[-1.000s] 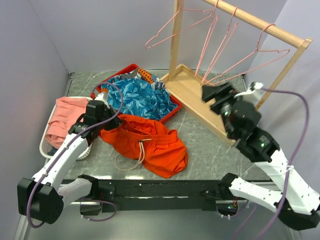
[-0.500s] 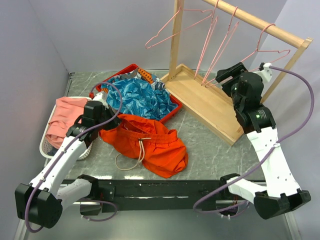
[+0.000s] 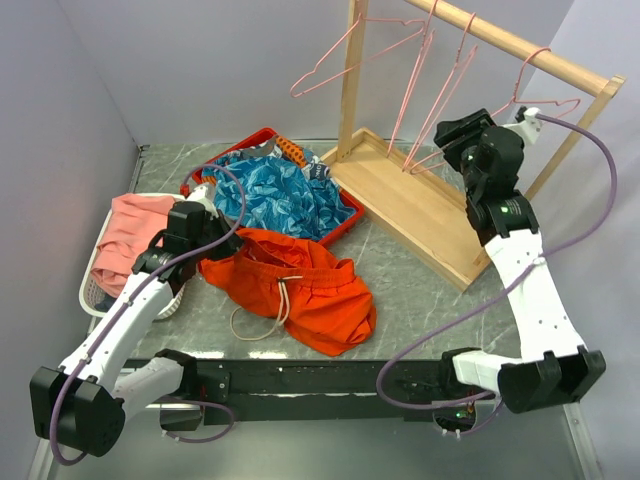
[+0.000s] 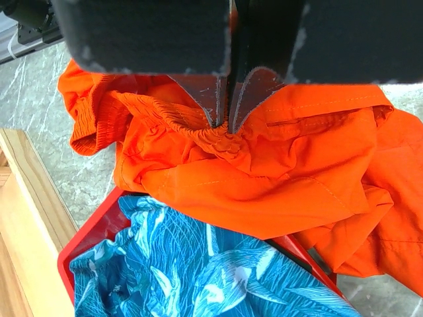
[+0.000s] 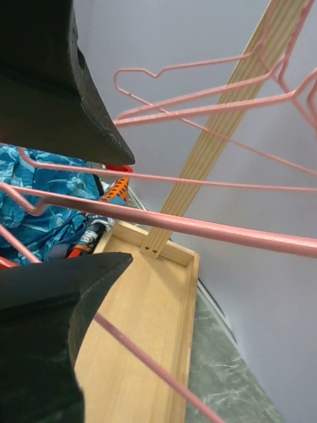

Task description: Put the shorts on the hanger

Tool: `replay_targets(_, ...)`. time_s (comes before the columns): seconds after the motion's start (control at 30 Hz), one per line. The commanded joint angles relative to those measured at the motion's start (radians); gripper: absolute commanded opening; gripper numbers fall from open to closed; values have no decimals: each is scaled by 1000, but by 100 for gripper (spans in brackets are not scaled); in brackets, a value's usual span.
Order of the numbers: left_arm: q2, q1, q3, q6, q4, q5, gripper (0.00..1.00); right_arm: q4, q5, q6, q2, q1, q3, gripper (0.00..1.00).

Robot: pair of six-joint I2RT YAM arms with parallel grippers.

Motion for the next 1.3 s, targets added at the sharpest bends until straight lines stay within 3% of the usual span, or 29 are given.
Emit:
replay_targets(0.0,-5,-2,15,23,43,29,1,76,-26,-45,23,-10,42,53)
replay_targets(0.07,-5,-2,16,26,38,24,1,68,-25,-59,23,-13,58,42)
replay_targets(0.1,-7,-2,16,24,41,24,1,69,-28,-62,14,-13,58,32)
replay_targets(0.2,-4,-2,16,26,43,30,1,77,-51,-79,-9,-19,56,16)
replay_targets(0.37,3,-2,18,30,43,38,1,65,-89,-112,-40,-21,76,0)
replay_targets(0.7,1,-2,21,32,41,33,1,14,-204,-59,-150,-21,26,0)
replay_targets(0.97,-16,-2,24,32,28,3,1,-170,-285,12,-313,-21,-56,0)
replay_targets(1.13,-34,-2,23,6,37,-28,1,-292,-446,44,-393,-10,-129,0)
replay_targets(1.27,-30,-2,29,-14,47,-23,1,-380,-488,61,-477,24,-215,0)
